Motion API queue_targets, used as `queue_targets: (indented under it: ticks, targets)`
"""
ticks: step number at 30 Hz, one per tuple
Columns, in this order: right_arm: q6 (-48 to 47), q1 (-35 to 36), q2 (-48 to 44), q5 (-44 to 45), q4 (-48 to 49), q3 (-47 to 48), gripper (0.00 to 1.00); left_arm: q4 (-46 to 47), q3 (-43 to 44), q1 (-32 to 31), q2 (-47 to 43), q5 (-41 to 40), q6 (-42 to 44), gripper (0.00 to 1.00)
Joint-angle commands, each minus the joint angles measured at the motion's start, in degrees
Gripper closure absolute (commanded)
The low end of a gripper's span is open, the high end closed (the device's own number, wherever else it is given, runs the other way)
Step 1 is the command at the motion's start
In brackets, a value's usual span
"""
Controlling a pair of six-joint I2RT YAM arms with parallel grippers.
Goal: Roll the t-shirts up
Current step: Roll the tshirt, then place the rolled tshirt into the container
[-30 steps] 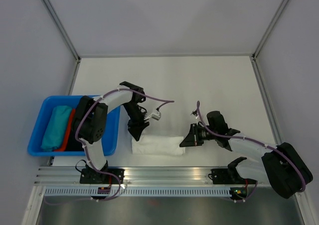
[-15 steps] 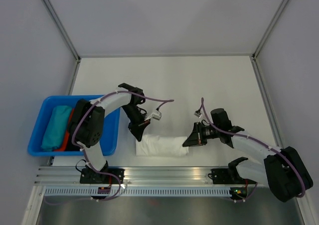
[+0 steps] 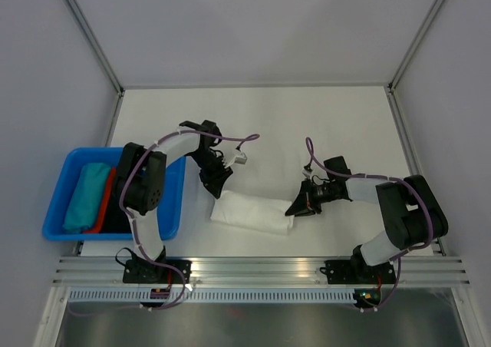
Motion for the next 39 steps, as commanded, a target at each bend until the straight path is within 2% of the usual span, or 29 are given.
queue_targets:
  ticks: [1, 2, 5, 8, 9, 10, 11, 13, 17, 19, 21, 30, 39]
  targets:
    - [-0.5, -0.6, 1.1, 1.2, -2.0, 0.5, 1.0, 7.1, 0.8, 1.0, -7.0, -5.9, -1.2, 0.57]
    - [0.8, -0.5, 1.0, 1.1, -1.2, 0.2, 1.0, 8.5, 0.2, 1.0, -8.9, -6.6, -0.8, 0.49]
    - [4.6, -0.7, 0.8, 2.5, 0.8, 0.0, 1.0, 13.3, 0.6, 0.7, -15.9, -8.1, -0.1, 0.38]
    - [8.8, -0.8, 1.1, 3.1, 4.5, -1.1, 1.0, 16.6, 0.1, -2.8, -21.8, -11.9, 1.5, 0.18]
    - [9.4, -0.8, 1.3, 3.0, 5.2, -1.3, 1.0, 17.4, -0.8, -4.6, -23.2, -13.8, 2.6, 0.01]
    - [9.8, -0.8, 1.7, 3.2, 5.7, -1.6, 1.0, 18.6, -2.0, -6.9, -25.4, -15.9, 3.1, 0.0]
    - [9.8, -0.8, 1.6, 3.4, 5.7, -1.9, 1.0, 19.1, -5.0, -11.9, -26.3, -19.1, 3.4, 0.0]
    - [9.9, -0.8, 0.9, 4.8, 5.8, -2.4, 0.99, 20.7, -8.1, -18.6, -27.8, -20.7, 2.8, 0.0]
    - [11.2, -1.5, 0.2, 6.6, 6.9, -2.8, 0.91, 24.7, -12.5, -27.3, -25.6, -26.2, -0.7, 0.0]
    - [11.9, -1.9, 0.1, 7.9, 8.2, -2.9, 0.88, 25.1, -12.1, -30.3, -23.9, -27.2, -2.3, 0.0]
    - [13.0, -2.3, 0.7, 7.7, 10.2, -3.0, 0.85, 26.6, -12.3, -31.6, -22.0, -27.0, -2.4, 0.0]
    - [13.6, -2.5, 6.5, 7.9, 13.8, -0.8, 0.87, 27.8, -14.2, -36.5, -18.2, -26.2, 1.8, 0.0]
    - [10.3, -2.4, 7.7, 8.8, 8.2, 3.1, 0.84, 37.1, -16.5, -36.8, -10.7, -35.1, -1.6, 0.0]
